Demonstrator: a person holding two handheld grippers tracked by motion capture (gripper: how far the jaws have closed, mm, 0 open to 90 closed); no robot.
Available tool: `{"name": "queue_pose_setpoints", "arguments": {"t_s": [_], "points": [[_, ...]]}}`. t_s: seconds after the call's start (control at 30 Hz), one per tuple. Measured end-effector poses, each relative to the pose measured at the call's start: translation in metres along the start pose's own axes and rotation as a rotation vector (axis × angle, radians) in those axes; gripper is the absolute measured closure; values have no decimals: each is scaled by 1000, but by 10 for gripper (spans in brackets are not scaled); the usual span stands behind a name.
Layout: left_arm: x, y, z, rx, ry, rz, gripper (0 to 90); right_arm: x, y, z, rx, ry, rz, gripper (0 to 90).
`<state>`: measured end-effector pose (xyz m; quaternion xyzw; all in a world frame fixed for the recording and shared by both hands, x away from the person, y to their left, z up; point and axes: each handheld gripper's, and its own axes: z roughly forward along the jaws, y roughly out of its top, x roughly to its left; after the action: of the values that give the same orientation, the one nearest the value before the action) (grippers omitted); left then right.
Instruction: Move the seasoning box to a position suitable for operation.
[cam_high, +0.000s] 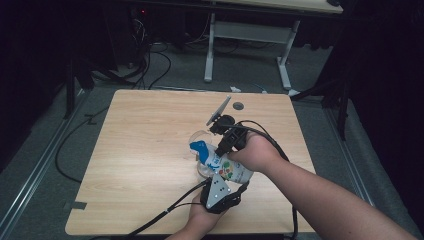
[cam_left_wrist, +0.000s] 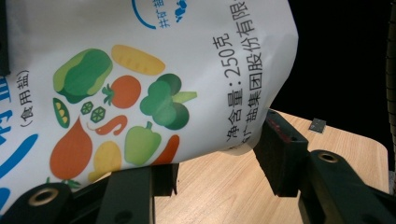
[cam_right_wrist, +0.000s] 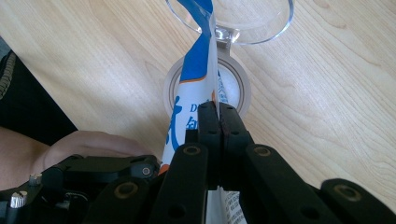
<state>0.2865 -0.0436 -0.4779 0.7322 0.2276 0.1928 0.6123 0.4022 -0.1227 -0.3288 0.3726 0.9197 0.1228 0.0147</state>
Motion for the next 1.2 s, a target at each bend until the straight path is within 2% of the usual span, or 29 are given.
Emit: {"name": "queue_pose_setpoints", "arguments": {"t_s": [0.3,0.5,0.67,0.77,0.87,0.97,1.2], "points": [[0,0,0,-1,3,3,538,1,0,0,3,1,7,898],[-1,-1,0,-2,4,4,541,1,0,0,0,-2,-4,898],[-1,-2,0,0,3,5,541,2,-1,1,8,-3,8,898],[-2,-2,0,1,1,5,541,0,-2,1,3,-3,-12,898],[-2,-3,0,1,0,6,542,0,-2,2,0,-1,-13,898],[-2,-4,0,2,-1,11,543,1,-3,2,1,1,3,898],[-4,-10,-2,12,-10,26,543,0,-8,4,2,9,-4,898]]}}
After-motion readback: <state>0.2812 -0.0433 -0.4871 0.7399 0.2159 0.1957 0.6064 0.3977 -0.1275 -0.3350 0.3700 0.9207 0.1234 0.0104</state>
